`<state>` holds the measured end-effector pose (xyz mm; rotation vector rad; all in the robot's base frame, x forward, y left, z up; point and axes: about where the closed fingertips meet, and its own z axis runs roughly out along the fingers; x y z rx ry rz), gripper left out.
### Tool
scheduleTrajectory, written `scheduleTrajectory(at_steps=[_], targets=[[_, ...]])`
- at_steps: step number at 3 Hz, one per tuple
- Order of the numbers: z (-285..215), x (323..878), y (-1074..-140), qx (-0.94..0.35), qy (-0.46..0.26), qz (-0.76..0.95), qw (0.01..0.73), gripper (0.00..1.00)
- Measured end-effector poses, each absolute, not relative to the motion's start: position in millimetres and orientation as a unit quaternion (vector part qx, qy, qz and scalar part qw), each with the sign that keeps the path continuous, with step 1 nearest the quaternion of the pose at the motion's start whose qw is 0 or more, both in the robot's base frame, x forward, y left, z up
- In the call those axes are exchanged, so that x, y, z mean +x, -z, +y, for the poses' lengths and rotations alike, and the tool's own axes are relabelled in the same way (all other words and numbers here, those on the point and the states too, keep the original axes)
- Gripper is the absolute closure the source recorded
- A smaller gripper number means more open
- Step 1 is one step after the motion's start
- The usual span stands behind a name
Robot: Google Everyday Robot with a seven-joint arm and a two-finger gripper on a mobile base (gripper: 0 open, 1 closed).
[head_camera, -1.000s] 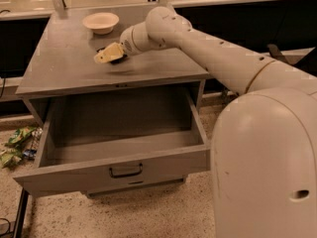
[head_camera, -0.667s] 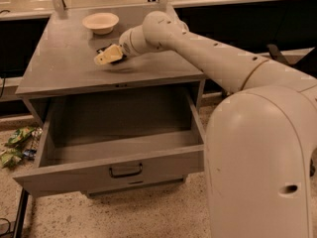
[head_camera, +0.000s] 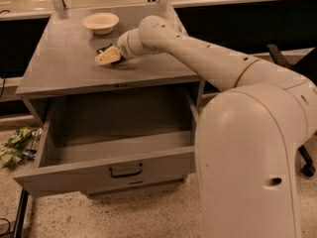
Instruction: Place rxbar blueberry into top drawer
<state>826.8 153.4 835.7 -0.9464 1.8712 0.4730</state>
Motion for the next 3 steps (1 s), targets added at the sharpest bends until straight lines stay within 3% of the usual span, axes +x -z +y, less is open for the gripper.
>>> scheduleTrajectory(at_steps=[3], targets=[[160.1,826.0,-827.9,-0.397,-0.202,0.760,0.473,0.85]])
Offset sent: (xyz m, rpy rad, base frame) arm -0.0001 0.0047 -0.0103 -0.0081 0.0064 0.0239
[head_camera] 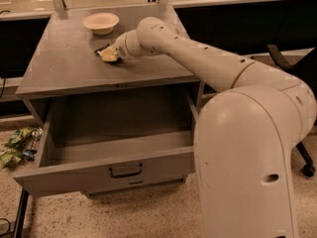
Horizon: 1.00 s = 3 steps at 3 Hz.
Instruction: Place rxbar blueberry into top drawer
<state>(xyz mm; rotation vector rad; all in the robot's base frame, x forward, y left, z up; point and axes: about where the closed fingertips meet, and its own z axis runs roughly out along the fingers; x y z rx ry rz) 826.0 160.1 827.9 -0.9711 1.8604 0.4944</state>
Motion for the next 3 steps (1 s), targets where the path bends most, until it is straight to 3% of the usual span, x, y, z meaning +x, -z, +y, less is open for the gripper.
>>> scheduleTrajectory(at_steps=[1,2,3], targets=[[160.2,826.0,-827.9,-0.397,-0.202,0.760,0.473,1.00],[159.6,812.8,-848.1,-0.415,-0.230,0.739,0.478,1.00],[147.3,763.1,-894.2,-0.446,-0.315,0.690,0.475,1.00]])
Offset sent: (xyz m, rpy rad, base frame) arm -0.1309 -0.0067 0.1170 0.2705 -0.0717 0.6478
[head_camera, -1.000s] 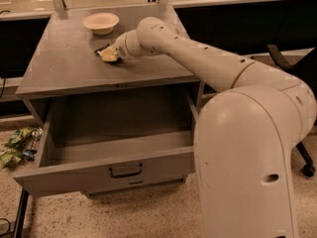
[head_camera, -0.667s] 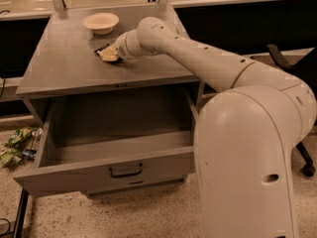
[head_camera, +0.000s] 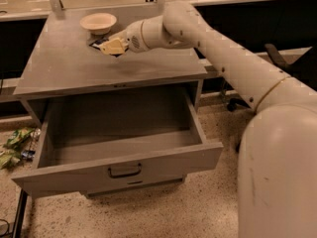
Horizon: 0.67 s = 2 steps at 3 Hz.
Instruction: Place rxbar blueberry into top drawer
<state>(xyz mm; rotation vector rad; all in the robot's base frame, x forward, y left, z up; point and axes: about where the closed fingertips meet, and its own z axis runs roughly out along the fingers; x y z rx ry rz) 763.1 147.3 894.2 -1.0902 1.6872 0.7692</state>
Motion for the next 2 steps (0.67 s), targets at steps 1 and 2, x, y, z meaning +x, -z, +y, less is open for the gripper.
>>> scheduleTrajectory(at_steps=[1,2], targets=[[170.4,728.2,-896.3,-0.491,-0.347,0.658,0.453,1.00],[167.1,734.4,-891.4,-0.485,-0.340,0.667,0.452,1.00]])
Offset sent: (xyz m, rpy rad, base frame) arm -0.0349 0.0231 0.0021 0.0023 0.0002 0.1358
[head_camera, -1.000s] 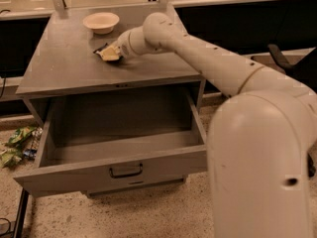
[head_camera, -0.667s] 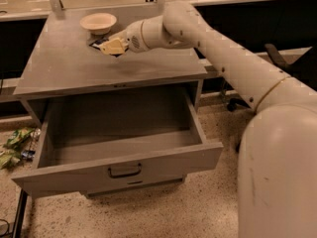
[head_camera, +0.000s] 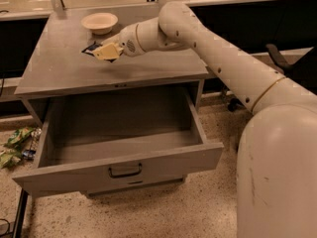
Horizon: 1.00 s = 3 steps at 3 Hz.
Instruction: Place rxbar blueberry into top drawer
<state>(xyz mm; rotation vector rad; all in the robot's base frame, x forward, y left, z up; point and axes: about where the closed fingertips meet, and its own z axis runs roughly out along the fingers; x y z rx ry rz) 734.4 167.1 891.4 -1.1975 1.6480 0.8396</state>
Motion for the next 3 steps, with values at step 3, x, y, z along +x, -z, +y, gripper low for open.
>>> scheduleTrajectory(at_steps=[3], targets=[[219.8,561.7,-871.9,-0.480,-0.477,0.637,0.369,1.00]])
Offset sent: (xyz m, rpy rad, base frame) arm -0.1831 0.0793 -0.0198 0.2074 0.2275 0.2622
